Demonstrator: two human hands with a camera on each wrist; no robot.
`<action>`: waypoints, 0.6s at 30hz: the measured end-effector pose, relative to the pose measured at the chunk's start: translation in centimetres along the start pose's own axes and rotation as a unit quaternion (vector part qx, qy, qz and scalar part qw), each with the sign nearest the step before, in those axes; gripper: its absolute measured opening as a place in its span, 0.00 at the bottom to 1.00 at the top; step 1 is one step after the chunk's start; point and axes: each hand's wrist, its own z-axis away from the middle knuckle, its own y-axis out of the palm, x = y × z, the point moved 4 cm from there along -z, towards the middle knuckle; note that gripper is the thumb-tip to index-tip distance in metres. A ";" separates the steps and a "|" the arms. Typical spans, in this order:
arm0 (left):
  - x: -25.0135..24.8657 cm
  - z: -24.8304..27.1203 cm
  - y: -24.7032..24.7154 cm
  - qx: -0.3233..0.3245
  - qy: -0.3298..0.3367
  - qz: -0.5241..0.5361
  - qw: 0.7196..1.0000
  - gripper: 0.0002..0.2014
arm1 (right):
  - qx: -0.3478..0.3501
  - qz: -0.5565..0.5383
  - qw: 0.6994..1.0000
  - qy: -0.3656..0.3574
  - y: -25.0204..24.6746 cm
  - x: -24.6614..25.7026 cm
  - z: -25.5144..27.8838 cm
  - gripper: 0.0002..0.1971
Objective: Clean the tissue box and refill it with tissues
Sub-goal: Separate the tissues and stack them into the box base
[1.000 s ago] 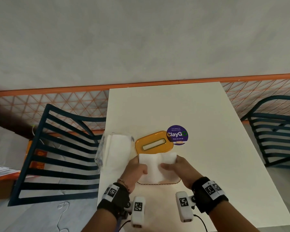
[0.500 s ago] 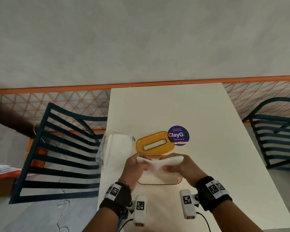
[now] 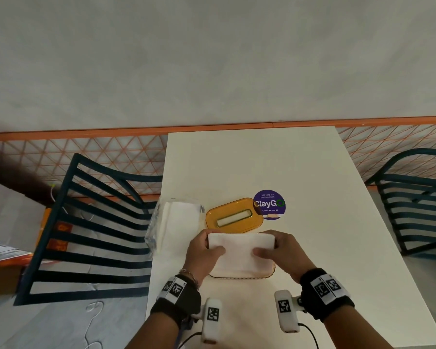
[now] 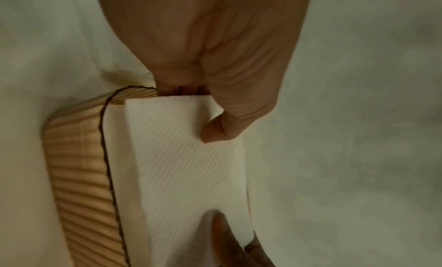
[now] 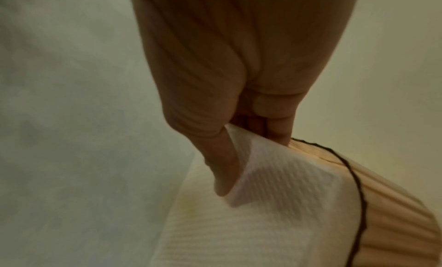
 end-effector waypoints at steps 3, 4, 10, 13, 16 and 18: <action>0.6 -0.4 -0.6 -0.027 -0.012 -0.021 0.999 0.26 | -0.019 0.054 0.998 0.033 -0.4 -0.5 -0.4 0.14; 0.8 -0.5 -0.6 -0.038 -0.010 -0.038 0.998 0.29 | -0.029 0.100 0.994 0.045 -0.4 -0.7 -0.6 0.13; 0.8 -0.5 -0.1 -0.069 0.009 -0.100 0.993 0.34 | -0.078 0.248 0.962 0.078 1.0 -0.4 -1.4 0.11; 0.5 -0.5 0.2 -0.076 0.012 -0.127 0.989 0.35 | -0.080 0.299 0.947 0.087 1.8 -0.4 -1.7 0.16; 0.7 -0.6 0.5 -0.084 0.026 -0.168 0.982 0.36 | -0.087 0.336 0.934 0.089 2.3 -0.1 -1.6 0.20; 0.7 -0.6 0.7 -0.083 0.035 -0.188 0.978 0.36 | -0.092 0.363 0.923 0.086 2.4 0.1 -1.6 0.23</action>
